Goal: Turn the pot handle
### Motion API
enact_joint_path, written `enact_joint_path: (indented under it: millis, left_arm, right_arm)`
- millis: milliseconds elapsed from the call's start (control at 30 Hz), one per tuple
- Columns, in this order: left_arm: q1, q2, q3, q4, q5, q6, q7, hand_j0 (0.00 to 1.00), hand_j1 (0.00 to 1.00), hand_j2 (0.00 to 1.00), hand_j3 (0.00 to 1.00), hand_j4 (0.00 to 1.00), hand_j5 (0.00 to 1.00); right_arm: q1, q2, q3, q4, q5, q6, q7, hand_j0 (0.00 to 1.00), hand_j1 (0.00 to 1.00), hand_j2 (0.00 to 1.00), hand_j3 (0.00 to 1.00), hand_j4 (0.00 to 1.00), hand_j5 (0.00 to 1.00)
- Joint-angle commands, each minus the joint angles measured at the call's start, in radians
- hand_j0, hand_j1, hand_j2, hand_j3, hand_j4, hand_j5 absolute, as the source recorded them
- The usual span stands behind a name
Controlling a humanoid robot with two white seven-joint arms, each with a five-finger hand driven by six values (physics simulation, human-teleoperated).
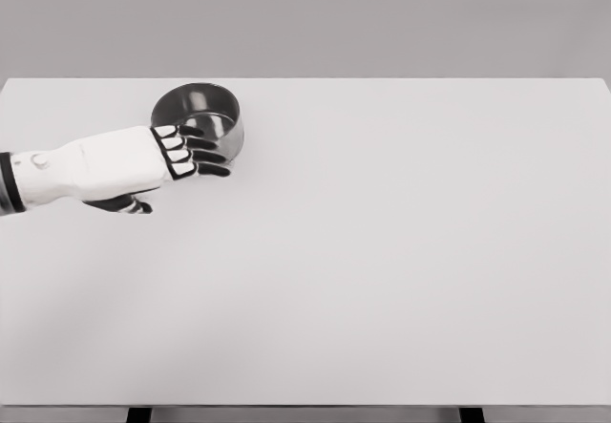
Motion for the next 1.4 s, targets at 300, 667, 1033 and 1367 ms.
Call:
enact_joint_path:
  millis: [300, 667, 1033, 1367]
  left_arm:
    - [0.066, 0.127, -0.021, -0.002, 0.568, 0.002, -0.147, 1.0, 1.0, 1.0, 1.0, 1.0, 1.0]
    - [0.052, 0.156, -0.15, -0.002, 0.88, 0.203, -0.218, 1.0, 1.0, 1.0, 1.0, 1.0, 1.0]
    - [0.049, 0.127, -0.153, -0.002, 0.986, 0.57, -0.218, 1.0, 1.0, 1.0, 1.0, 1.0, 1.0]
    - [0.046, 0.13, -0.147, 0.0, 1.003, 0.817, -0.218, 1.0, 1.0, 1.0, 1.0, 1.0, 1.0]
  right_arm:
    - [0.0, 0.0, 0.0, 0.0, 0.0, 0.0, 0.0, 1.0, 1.0, 1.0, 1.0, 1.0, 1.0]
    - [0.0, 0.0, 0.0, -0.001, 0.0, 0.0, 0.0, 1.0, 1.0, 1.0, 1.0, 1.0, 1.0]
    - [0.0, 0.0, 0.001, 0.0, 0.0, 0.0, 0.0, 1.0, 1.0, 1.0, 1.0, 1.0, 1.0]
    - [0.0, 0.0, 0.001, 0.0, 0.0, 0.0, 0.0, 1.0, 1.0, 1.0, 1.0, 1.0, 1.0]
